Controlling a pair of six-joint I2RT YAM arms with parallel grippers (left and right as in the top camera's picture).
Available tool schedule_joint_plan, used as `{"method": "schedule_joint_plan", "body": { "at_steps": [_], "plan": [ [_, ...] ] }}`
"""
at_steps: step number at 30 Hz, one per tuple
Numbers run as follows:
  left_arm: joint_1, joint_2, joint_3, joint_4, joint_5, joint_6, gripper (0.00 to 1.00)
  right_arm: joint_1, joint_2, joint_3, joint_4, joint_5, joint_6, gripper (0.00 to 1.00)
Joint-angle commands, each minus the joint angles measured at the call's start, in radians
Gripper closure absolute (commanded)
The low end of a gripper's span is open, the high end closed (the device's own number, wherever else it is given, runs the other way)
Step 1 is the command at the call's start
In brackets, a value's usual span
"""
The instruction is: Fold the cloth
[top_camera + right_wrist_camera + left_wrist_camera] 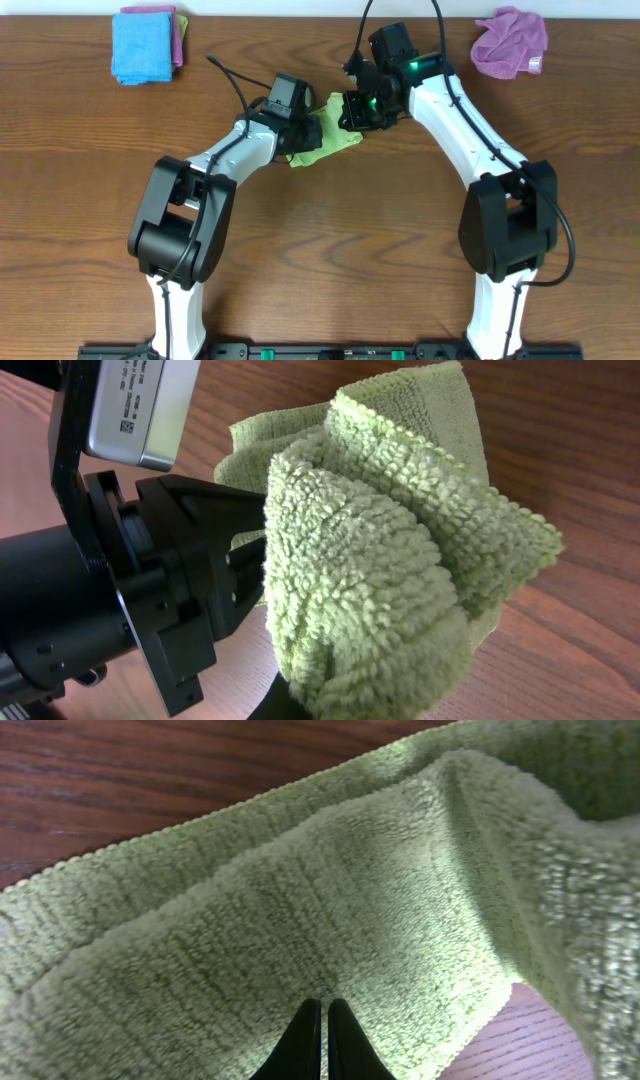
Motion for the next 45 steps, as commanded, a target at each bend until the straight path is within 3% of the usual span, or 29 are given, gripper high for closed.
{"method": "schedule_joint_plan", "body": {
  "at_steps": [1, 7, 12, 17, 25, 32, 45],
  "plan": [
    [0.028, -0.059, 0.002, -0.016, 0.008, 0.013, 0.94, 0.001, 0.001, 0.005, -0.002, 0.011, -0.023, 0.98],
    [0.080, -0.298, 0.002, -0.175, -0.151, 0.016, 0.94, 0.007, 0.001, 0.005, 0.002, 0.033, -0.035, 0.99],
    [0.137, -0.505, 0.002, -0.362, -0.148, 0.016, 0.94, 0.050, 0.006, 0.004, 0.031, 0.090, -0.061, 0.99],
    [0.161, -0.679, 0.002, -0.544, -0.147, 0.034, 0.94, 0.158, 0.028, 0.004, 0.115, 0.296, -0.083, 0.99],
    [0.161, -0.882, 0.002, -0.663, -0.136, 0.049, 0.94, 0.233, 0.138, 0.004, 0.156, 0.369, -0.082, 0.99],
    [0.161, -0.987, 0.002, -0.753, -0.137, 0.076, 0.94, 0.266, 0.169, 0.004, 0.183, 0.364, -0.075, 0.99],
    [0.161, -0.991, 0.002, -0.808, -0.138, 0.086, 0.94, 0.344, 0.169, 0.022, 0.230, 0.360, -0.056, 0.95]
  ]
}}
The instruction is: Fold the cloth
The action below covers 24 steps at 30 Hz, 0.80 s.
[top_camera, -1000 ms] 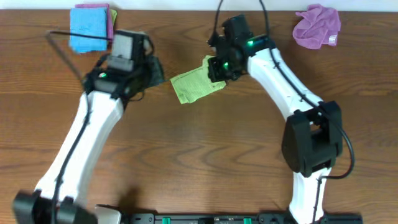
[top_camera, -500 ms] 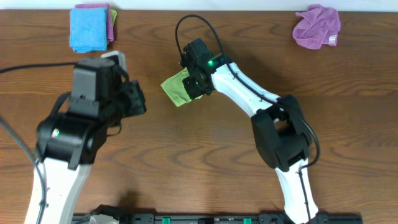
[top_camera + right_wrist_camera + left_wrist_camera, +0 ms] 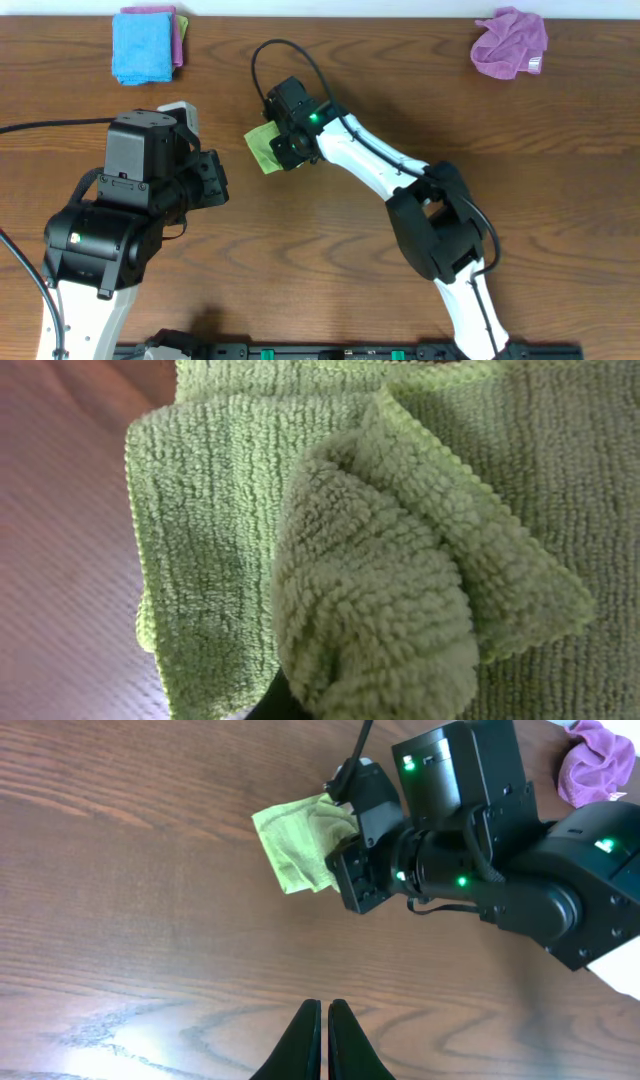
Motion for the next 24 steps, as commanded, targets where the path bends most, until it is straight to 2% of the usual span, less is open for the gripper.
{"method": "schedule_joint_plan", "body": {
  "at_steps": [1, 5, 7, 8, 12, 15, 20, 22, 24],
  "plan": [
    [0.004, -0.003, 0.004, 0.006, -0.003, 0.018, 0.94, 0.013, -0.001, 0.031, 0.004, 0.002, 0.009, 0.97],
    [0.004, -0.048, 0.004, 0.090, 0.048, 0.023, 0.94, 0.015, -0.001, 0.064, 0.000, -0.011, 0.008, 0.99],
    [0.004, -0.084, 0.004, 0.132, 0.073, 0.026, 0.94, 0.015, -0.001, 0.079, 0.001, -0.054, 0.008, 0.96],
    [0.004, -0.097, 0.004, 0.137, 0.072, 0.026, 0.94, 0.015, -0.001, 0.084, 0.001, -0.073, 0.008, 0.90],
    [0.004, -0.126, 0.004, 0.120, 0.069, 0.026, 0.93, 0.018, -0.001, 0.090, 0.023, -0.215, 0.008, 0.48],
    [0.004, -0.125, 0.004, 0.105, 0.069, 0.026, 0.93, 0.028, -0.001, 0.090, 0.042, -0.242, 0.008, 0.42],
    [0.004, -0.125, 0.004, 0.094, 0.058, 0.027, 0.93, 0.029, -0.001, 0.092, 0.046, -0.263, 0.008, 0.41],
    [0.004, -0.125, 0.004, 0.074, -0.014, 0.026, 0.94, 0.021, -0.003, 0.108, 0.037, -0.286, 0.008, 0.44],
    [0.004, -0.126, 0.004, 0.060, -0.114, 0.026, 0.94, 0.010, -0.009, 0.148, 0.006, -0.274, -0.007, 0.42]
  ]
}}
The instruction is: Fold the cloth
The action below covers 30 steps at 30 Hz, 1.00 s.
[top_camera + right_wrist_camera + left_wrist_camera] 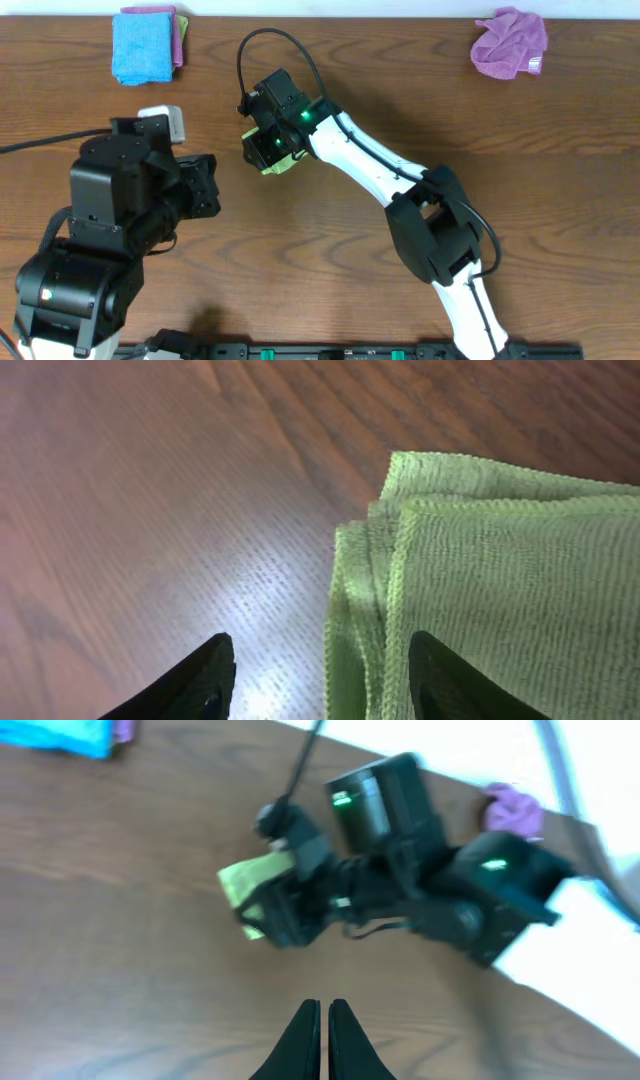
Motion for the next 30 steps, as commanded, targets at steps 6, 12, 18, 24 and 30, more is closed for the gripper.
{"method": "schedule_joint_plan", "body": {
  "at_steps": [6, 12, 18, 24, 30],
  "plan": [
    [0.107, -0.002, -0.001, -0.011, -0.111, 0.021, 0.94, -0.094, -0.024, 0.300, -0.247, 0.226, -0.091, 0.46],
    [0.194, 0.002, -0.203, 0.120, 0.071, 0.008, 0.91, -0.184, -0.011, 0.273, -0.261, 0.182, -0.067, 0.99],
    [0.210, 0.066, -0.517, 0.415, 0.223, -0.143, 0.77, -0.177, 0.027, 0.272, -0.222, 0.233, -0.075, 0.99],
    [0.211, 0.212, -0.646, 0.656, 0.249, -0.253, 0.35, -0.177, 0.134, 0.272, -0.214, 0.233, -0.067, 0.99],
    [0.211, 0.356, -0.649, 0.773, 0.321, -0.275, 0.24, -0.176, 0.183, 0.272, -0.221, 0.232, -0.043, 0.99]
  ]
}}
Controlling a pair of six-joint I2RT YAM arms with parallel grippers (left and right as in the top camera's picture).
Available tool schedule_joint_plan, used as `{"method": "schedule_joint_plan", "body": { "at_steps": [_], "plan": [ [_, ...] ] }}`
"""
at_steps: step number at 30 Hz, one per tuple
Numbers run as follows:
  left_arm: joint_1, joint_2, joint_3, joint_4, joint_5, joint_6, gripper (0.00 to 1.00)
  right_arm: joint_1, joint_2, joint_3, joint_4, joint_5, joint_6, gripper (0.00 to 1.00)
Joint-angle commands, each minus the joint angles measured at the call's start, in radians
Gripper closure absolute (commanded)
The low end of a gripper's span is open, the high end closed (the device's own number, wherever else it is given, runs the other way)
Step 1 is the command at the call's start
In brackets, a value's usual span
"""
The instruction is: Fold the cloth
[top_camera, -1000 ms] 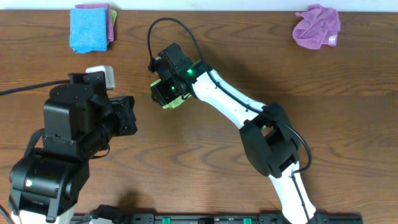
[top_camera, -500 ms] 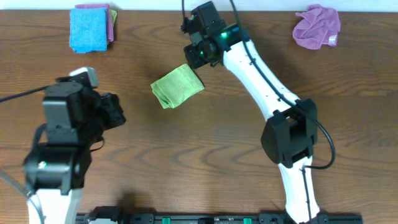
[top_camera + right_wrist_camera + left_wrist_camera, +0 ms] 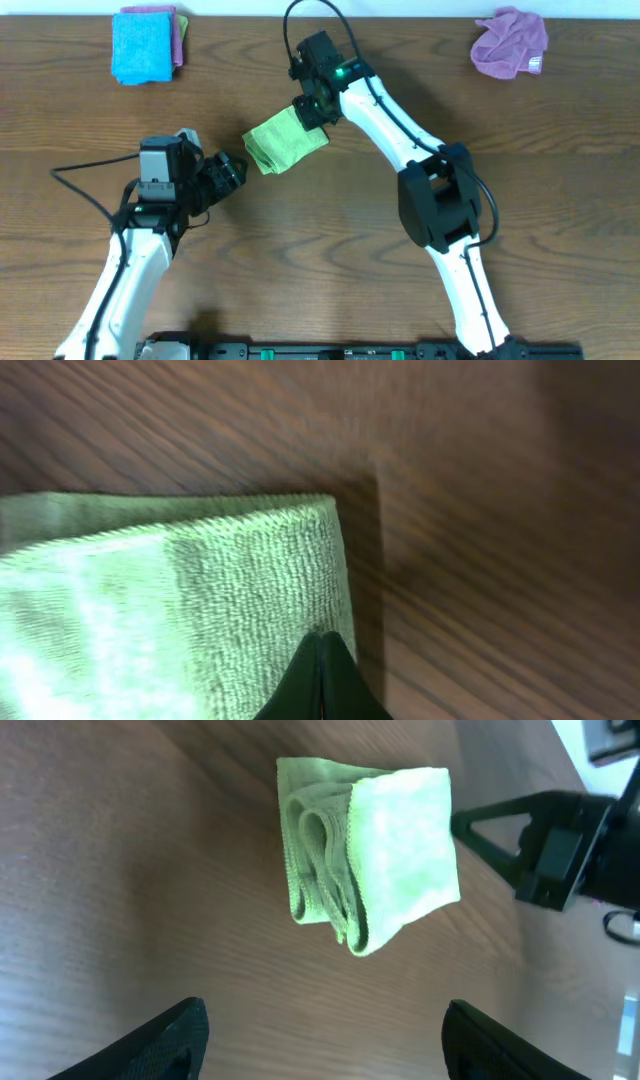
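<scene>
The green cloth (image 3: 285,142) lies folded into a small thick square on the wooden table, its layered edges showing in the left wrist view (image 3: 370,855). My left gripper (image 3: 232,170) is open just left of it, low over the table, with nothing between its fingers (image 3: 170,1040). My right gripper (image 3: 311,110) is shut at the cloth's far right corner. In the right wrist view the gripper (image 3: 322,675) has its closed tips over the cloth's edge (image 3: 180,590), and no cloth shows between them.
A folded blue cloth (image 3: 145,45) lies on a pink one at the back left. A crumpled purple cloth (image 3: 511,40) lies at the back right. The right arm (image 3: 400,120) reaches across the table's middle.
My left gripper was shut and raised well left of the cloth; now it is open, low beside it. My right gripper was open over the cloth's left edge; now it is shut at its far right corner.
Both grippers were at the bunched cloth, the right one shut on a fold of it. Then my left arm was back and shut while the right still held the fold over the cloth. Then the right was open over a folded stack. Now the cloth lies folded.
</scene>
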Motion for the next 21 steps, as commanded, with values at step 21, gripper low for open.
{"method": "schedule_joint_plan", "body": {
  "at_steps": [21],
  "plan": [
    [0.092, 0.111, -0.002, 0.130, 0.027, -0.025, 0.19, 0.048, 0.000, -0.002, -0.187, -0.011, 0.102, 0.99]
  ]
}}
